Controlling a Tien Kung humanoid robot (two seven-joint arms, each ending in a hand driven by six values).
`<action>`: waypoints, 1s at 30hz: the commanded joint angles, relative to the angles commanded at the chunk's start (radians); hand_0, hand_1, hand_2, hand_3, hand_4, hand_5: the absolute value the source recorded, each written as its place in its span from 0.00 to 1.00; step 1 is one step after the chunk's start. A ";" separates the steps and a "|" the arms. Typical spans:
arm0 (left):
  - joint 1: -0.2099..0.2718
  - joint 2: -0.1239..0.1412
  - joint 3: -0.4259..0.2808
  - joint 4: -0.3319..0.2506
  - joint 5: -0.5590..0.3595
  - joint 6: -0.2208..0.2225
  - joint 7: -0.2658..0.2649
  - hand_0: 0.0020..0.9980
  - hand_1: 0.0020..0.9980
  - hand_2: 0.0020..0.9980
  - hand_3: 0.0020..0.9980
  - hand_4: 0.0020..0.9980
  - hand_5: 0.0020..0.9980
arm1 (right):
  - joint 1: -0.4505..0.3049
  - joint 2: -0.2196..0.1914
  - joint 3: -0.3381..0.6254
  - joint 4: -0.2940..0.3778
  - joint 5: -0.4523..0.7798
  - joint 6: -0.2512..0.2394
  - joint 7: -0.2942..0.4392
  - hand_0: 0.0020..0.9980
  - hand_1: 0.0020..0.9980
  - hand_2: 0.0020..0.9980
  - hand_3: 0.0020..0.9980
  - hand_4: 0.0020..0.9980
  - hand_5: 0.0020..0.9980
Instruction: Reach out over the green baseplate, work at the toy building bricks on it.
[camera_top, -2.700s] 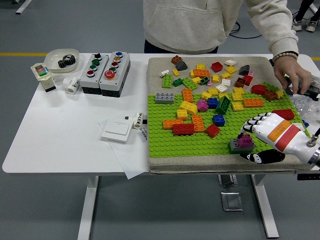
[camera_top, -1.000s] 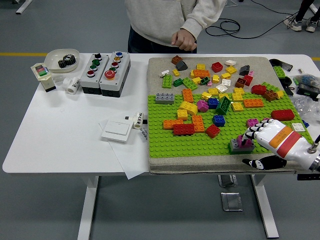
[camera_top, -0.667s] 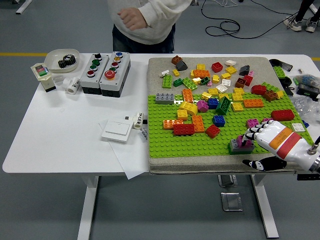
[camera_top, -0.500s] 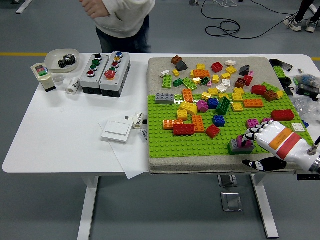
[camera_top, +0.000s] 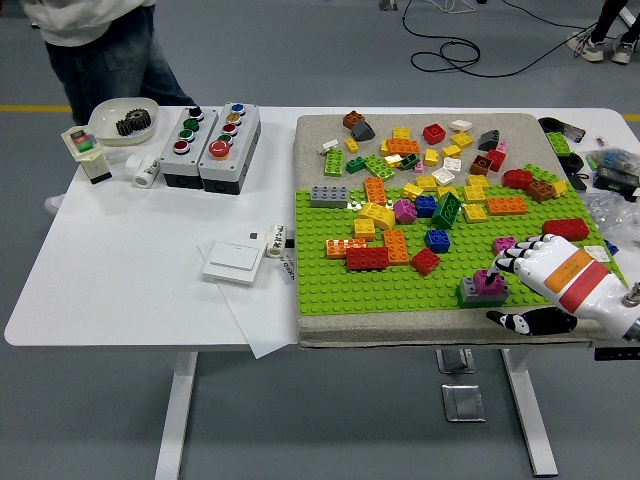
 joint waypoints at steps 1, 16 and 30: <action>0.000 0.000 0.001 0.000 -0.001 0.000 -0.001 0.60 0.69 0.66 0.55 0.56 0.61 | -0.002 0.001 0.011 -0.002 0.006 -0.004 0.000 0.50 0.56 0.60 0.56 0.79 0.46; -0.004 0.000 0.009 0.000 -0.017 0.000 -0.006 0.60 0.69 0.66 0.55 0.57 0.61 | 0.035 0.023 0.120 -0.079 0.016 0.012 -0.082 0.63 0.63 0.69 0.62 0.79 0.47; -0.003 0.000 0.011 0.000 -0.021 0.000 -0.007 0.60 0.69 0.66 0.55 0.57 0.61 | 0.097 0.064 0.150 -0.215 0.068 0.075 -0.205 0.70 0.69 0.77 0.71 0.80 0.46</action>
